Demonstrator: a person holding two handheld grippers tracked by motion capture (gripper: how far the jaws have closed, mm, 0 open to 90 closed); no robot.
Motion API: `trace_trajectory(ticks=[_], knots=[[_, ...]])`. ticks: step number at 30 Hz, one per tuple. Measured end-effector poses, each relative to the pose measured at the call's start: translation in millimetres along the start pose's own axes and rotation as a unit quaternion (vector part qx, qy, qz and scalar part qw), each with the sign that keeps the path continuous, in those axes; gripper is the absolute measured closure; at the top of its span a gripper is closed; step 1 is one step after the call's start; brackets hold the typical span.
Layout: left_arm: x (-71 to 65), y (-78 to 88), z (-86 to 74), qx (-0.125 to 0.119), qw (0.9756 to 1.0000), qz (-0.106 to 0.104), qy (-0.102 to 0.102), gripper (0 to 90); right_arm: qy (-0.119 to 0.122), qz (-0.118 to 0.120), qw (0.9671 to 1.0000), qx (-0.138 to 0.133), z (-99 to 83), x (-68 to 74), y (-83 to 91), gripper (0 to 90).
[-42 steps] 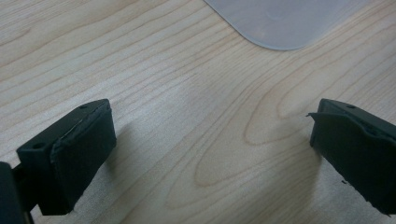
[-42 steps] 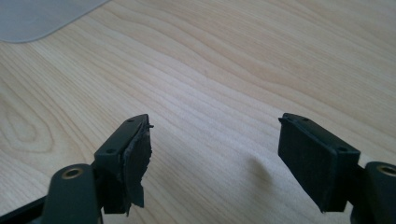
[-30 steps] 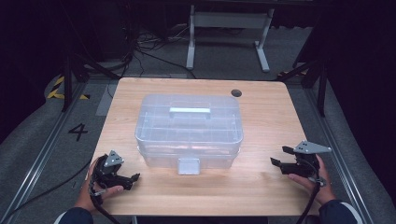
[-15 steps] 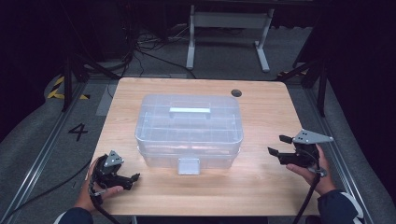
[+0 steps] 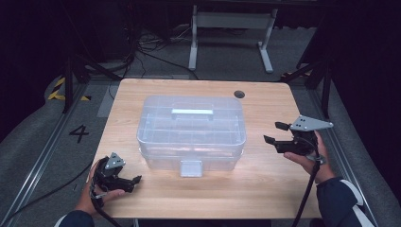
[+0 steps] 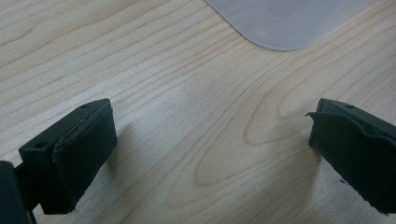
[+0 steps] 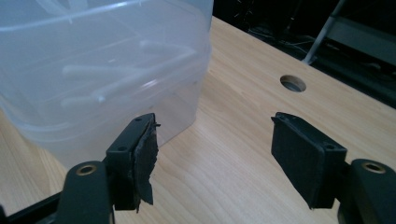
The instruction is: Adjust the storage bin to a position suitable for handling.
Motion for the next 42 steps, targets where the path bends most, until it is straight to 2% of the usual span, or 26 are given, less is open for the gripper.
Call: trace_trajectory(ticks=[13, 23, 26, 42], knots=[[0.2, 0.1, 0.0, 0.0, 1.0, 0.0, -0.001, 1.2, 0.014, 0.012, 0.9995, -0.025, 37.8, 6.2, -4.7, 33.1], [0.6, 0.1, 0.2, 0.0, 1.0, 0.001, -0.001, 1.4, 0.035, 0.028, 0.9984, -0.034, 65.1, 22.0, -14.4, 33.7], [0.5, 0.1, 0.2, 0.0, 1.0, 0.001, -0.001, 1.4, 0.045, 0.033, 0.9979, -0.034, 70.7, 26.2, -19.2, 34.2], [0.5, 0.0, 0.2, 0.0, 1.0, 0.001, -0.001, 1.4, 0.061, 0.058, 0.996, -0.029, 87.3, 47.2, -40.9, 35.0]])
Point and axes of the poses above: each handheld gripper's, and its own axes: y roughly backward along the jaws, z roughly out of its top, x roughly to its left, the point moved 10 cm from there along -y, roughly forward along the jaws, and after that the axes turned 3 degrees about -y, right-handed, at the moved point
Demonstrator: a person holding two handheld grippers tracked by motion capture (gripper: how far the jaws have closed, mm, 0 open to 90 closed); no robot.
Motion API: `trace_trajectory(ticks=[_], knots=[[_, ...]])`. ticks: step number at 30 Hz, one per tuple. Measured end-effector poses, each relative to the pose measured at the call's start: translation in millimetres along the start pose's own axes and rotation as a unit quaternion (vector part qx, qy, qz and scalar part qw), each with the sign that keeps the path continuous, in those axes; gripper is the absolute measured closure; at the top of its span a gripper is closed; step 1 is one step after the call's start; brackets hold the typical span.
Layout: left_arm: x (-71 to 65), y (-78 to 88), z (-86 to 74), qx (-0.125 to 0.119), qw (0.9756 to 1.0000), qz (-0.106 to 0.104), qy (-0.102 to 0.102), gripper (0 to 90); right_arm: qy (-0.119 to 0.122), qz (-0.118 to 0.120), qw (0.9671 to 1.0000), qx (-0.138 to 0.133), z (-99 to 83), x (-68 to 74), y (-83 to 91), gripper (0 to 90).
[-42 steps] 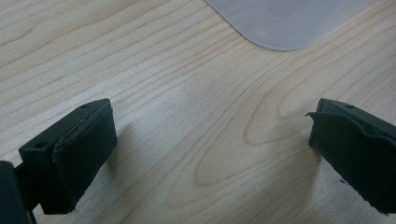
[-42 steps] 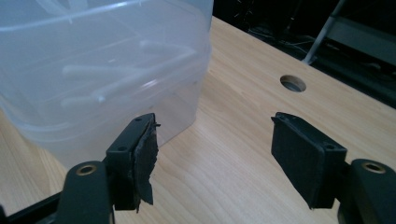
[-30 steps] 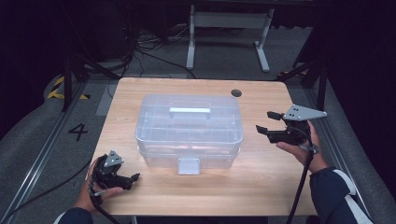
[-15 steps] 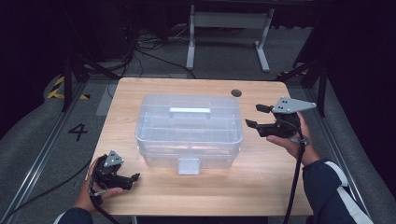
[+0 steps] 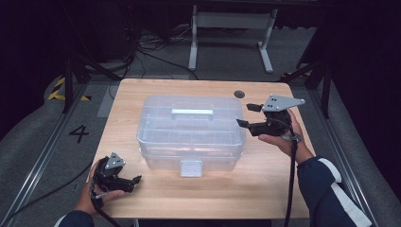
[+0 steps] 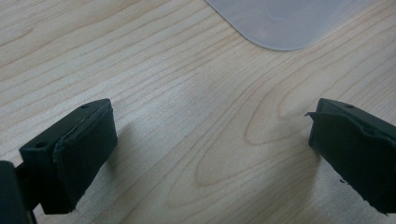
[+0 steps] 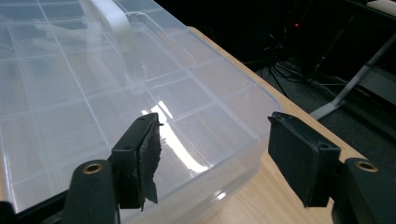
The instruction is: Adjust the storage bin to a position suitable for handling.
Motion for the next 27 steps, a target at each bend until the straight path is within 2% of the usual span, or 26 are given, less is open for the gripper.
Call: trace_trajectory(ticks=[10, 27], knots=[[0.1, 0.0, 0.0, 0.0, 1.0, 0.0, 0.0, 1.4, 0.012, 0.022, 0.9997, 0.006, 14.8, 13.2, -19.5, 36.9], [0.0, 0.0, 0.0, 0.0, 1.0, 0.0, 0.0, 1.4, 0.023, 0.045, 0.9986, 0.016, 23.4, 26.8, -42.4, 39.7]])
Point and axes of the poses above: each handheld gripper's, and its own axes: y roughly backward along the jaws, z roughly out of its top, x roughly to its left, the point moved 10 cm from there along -y, roughly forward along the jaws, and after that the axes turned 3 degrees about -y, right-handed, at the moved point
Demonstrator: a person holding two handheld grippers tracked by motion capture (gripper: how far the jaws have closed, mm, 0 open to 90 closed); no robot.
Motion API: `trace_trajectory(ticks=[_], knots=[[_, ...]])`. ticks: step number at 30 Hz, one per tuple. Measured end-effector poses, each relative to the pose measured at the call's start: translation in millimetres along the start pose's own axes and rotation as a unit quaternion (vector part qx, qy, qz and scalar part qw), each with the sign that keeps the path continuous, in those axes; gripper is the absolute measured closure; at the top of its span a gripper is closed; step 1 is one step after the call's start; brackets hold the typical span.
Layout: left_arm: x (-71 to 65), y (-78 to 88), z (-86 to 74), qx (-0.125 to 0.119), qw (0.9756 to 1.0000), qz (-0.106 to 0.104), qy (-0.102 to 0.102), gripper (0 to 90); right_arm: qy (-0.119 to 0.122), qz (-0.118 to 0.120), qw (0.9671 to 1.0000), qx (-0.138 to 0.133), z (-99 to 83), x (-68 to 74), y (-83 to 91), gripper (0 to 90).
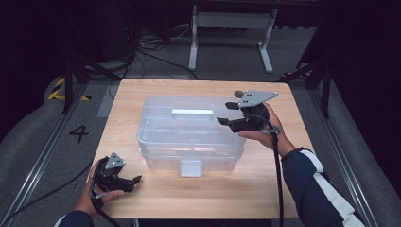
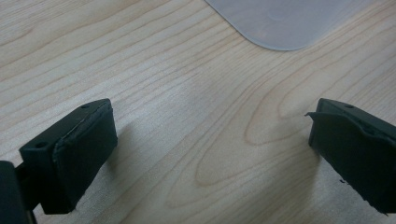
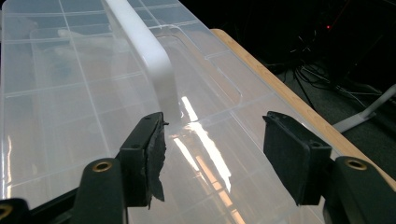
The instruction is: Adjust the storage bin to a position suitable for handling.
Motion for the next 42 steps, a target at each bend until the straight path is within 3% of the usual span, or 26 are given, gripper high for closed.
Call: trace_trajectory(ticks=[13, 22, 34, 37, 42], knots=[[-0.1, 0.0, 0.0, 0.0, 1.0, 0.0, 0.0, 1.4, 0.016, 0.016, 0.9997, 0.009, 6.5, 9.5, -13.7, 47.9], [-0.1, 0.0, 0.0, 0.0, 1.0, 0.0, 0.0, 1.4, 0.03, 0.034, 0.9989, 0.013, 13.3, 19.2, -20.4, 59.7], [0.2, 1.0, -0.6, 0.001, 1.0, 0.0, 0.004, 2.8, 0.047, 0.034, 0.9982, 0.018, 17.1, 24.7, -21.8, 76.6], [1.3, 1.2, -0.2, -0.001, 1.0, 0.003, 0.002, 3.5, 0.048, 0.036, 0.9981, 0.017, 17.9, 25.1, -21.5, 76.8], [2.6, 3.1, 0.8, -0.004, 0.9998, 0.009, 0.017, 10.0, 0.045, 0.038, 0.9981, 0.019, 18.7, 24.7, -21.4, 77.1]])
Point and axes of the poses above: each handheld gripper's, and its own axes: y roughly backward along the jaws, z roughly out of its top, x roughly to its left, the point moved 10 cm from there along -y, roughly forward along the jaws, and after that the axes turned 3 degrees about -y, right-handed, at the moved point
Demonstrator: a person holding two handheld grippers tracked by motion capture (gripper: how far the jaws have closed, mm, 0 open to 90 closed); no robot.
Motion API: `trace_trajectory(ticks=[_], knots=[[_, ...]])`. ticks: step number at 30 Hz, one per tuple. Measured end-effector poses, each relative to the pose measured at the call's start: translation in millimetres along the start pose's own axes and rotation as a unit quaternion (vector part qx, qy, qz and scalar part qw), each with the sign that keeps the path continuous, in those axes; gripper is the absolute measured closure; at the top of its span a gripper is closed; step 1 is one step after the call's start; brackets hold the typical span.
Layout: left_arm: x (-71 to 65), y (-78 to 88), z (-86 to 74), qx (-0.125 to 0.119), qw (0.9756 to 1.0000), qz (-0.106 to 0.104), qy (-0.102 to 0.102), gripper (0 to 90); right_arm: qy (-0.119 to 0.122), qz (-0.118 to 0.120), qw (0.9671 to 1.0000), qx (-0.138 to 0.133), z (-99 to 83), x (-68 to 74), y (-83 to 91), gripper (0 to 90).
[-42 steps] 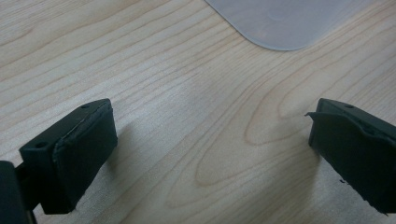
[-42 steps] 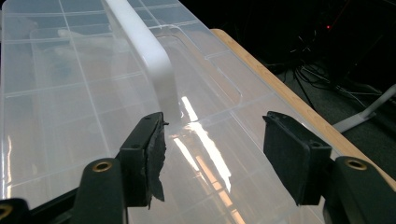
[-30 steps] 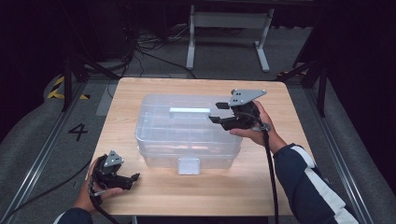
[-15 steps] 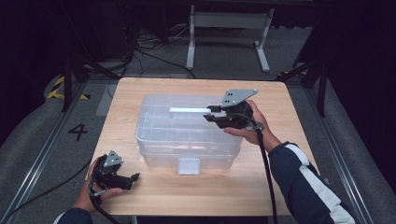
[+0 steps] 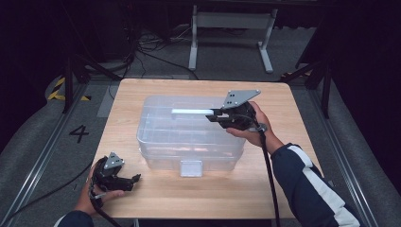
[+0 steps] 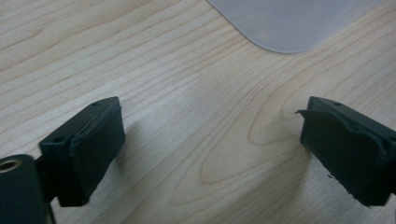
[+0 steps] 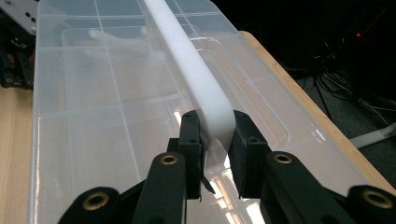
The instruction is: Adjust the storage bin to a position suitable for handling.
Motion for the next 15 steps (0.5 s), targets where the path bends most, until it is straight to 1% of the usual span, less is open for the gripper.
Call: trace_trajectory(ticks=[1, 3, 4, 5, 6, 7, 8, 9, 11, 13, 14, 15], knots=[[1.8, 1.1, 1.1, 0.001, 1.0, 0.005, -0.001, 15.8, 0.0, 0.003, 1.0, 0.002, 0.9, -0.4, 0.1, 77.1], [0.7, 1.3, 1.3, 0.003, 1.0, 0.003, 0.001, 18.3, 0.0, 0.003, 1.0, 0.002, 1.4, -1.0, 0.2, 77.1], [0.2, 2.0, 2.0, 0.005, 1.0, 0.004, -0.002, 18.3, -0.002, 0.003, 1.0, 0.004, 1.6, -1.3, 0.5, 77.1], [-0.2, 2.6, 3.0, 0.004, 0.9999, 0.005, -0.007, 22.1, -0.004, 0.003, 1.0, 0.003, 2.6, -2.1, 0.6, 77.0], [0.8, 3.9, 3.6, 0.009, 0.9997, 0.015, -0.015, 23.8, -0.006, 0.002, 1.0, 0.002, 3.5, -3.0, 0.9, 77.0], [1.6, 4.8, 4.7, 0.008, 0.9996, 0.018, -0.019, 24.6, -0.008, 0.004, 1.0, 0.004, 4.3, -4.0, 1.1, 76.9], [1.2, 6.3, 6.3, 0.005, 0.9997, 0.017, -0.016, 26.2, -0.008, 0.003, 1.0, 0.004, 4.9, -4.5, 1.1, 76.8], [2.3, 10.8, 10.7, 0.003, 0.9994, 0.027, -0.02, 30.3, -0.007, 0.002, 0.9999, 0.01, 6.0, -5.1, 1.3, 76.5], [2.1, 13.3, 12.9, -0.001, 0.9994, 0.027, -0.021, 33.4, -0.005, 0.0, 0.9999, 0.014, 6.7, -5.3, 1.3, 76.4], [0.2, 23.7, 25.6, -0.027, 0.9991, 0.026, -0.022, 36.5, -0.005, -0.002, 0.9998, 0.017, 8.6, -6.7, 1.8, 76.1], [0.2, 23.7, 25.6, -0.027, 0.9991, 0.026, -0.022, 37.9, -0.005, -0.002, 0.9998, 0.017, 8.6, -6.7, 1.8, 76.1], [-0.6, 28.3, 30.9, -0.034, 0.9987, 0.029, -0.023, 37.9, -0.007, -0.001, 0.9998, 0.017, 9.1, -7.1, 2.0, 76.1]])
Point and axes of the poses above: each handheld gripper's, and its own axes: y roughly backward along the jaws, z roughly out of its top, x roughly to its left, the point moved 10 cm from there along -y, roughly forward along the jaws, and after that the axes turned 3 degrees about -y, right-handed, at the moved point
